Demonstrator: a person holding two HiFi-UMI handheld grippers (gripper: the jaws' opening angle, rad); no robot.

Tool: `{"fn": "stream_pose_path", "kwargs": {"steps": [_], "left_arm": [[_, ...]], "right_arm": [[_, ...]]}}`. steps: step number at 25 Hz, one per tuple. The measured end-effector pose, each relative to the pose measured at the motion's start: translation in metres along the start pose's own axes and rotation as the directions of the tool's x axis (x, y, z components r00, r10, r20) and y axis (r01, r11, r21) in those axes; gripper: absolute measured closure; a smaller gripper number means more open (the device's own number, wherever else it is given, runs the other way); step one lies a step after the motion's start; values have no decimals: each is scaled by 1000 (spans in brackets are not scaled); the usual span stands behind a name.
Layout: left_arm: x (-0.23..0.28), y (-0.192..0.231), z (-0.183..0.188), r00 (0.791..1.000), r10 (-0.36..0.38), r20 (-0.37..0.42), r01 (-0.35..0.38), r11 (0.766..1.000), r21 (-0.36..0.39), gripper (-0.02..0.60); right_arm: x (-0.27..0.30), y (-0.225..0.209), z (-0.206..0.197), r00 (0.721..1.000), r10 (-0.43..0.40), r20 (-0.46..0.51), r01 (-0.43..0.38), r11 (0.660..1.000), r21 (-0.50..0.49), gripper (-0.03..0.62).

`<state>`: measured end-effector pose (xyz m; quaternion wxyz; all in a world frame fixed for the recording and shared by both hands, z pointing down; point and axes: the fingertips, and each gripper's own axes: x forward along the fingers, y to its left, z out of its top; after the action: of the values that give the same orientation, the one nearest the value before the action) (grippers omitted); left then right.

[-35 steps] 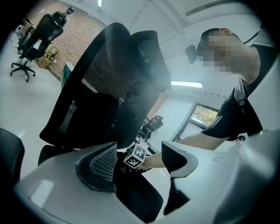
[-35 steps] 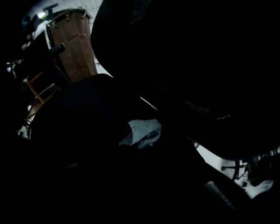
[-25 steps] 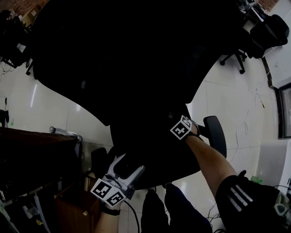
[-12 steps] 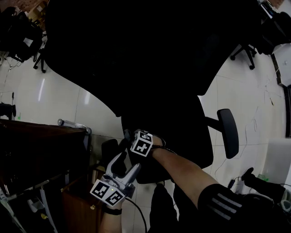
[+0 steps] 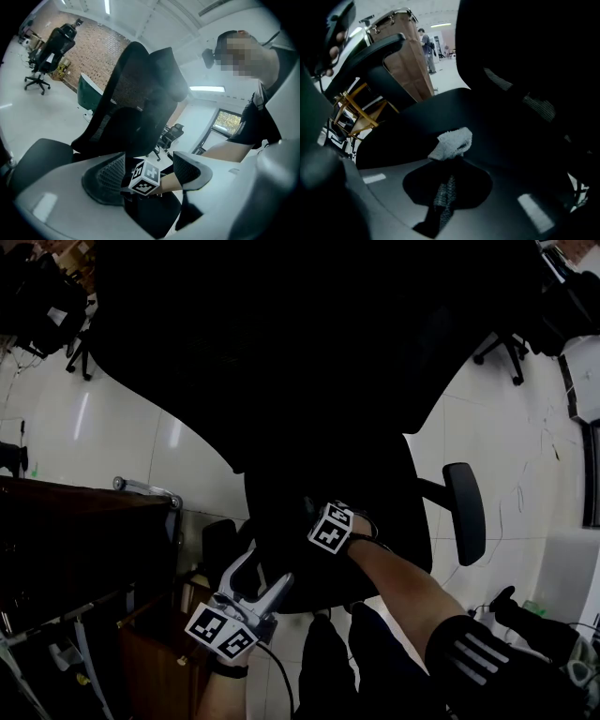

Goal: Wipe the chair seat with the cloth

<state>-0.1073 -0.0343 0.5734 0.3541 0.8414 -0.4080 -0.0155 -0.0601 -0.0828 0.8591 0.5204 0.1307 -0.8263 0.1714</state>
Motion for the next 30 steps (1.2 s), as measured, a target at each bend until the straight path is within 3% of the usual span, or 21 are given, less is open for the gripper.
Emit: {"fn": "stream_pose_path", "kwargs": {"steps": [8,14,17,20,26,30], "left_arm": [[43,-45,-29,993,-106,-50,104,994,-33,238],[51,-62,-35,988,-137,-74,136,990,-25,238],[42,-60,-34,989,-127,-71,126,992,-22,238],[25,-53,-32,993,-97,-70,96,995,-18,238],[-15,-38,-36,998,-16,-65,14,1000,-27,238],[-32,-33,-44,998,2,-70,-4,999,-34,238]], "right_arm": [[-83,-106,-139,966,-191,-175,211,972,104,565],[-109,-129,-159,947,-253,-199,280,952,126,565],[-107,-104,-128,976,-192,-100,207,961,181,565],[-88,-48,-68,998,-51,44,42,982,183,565],[-32,89,29,975,180,135,-185,982,30,565],[-6,138,48,969,218,115,-220,976,2,565]]}}
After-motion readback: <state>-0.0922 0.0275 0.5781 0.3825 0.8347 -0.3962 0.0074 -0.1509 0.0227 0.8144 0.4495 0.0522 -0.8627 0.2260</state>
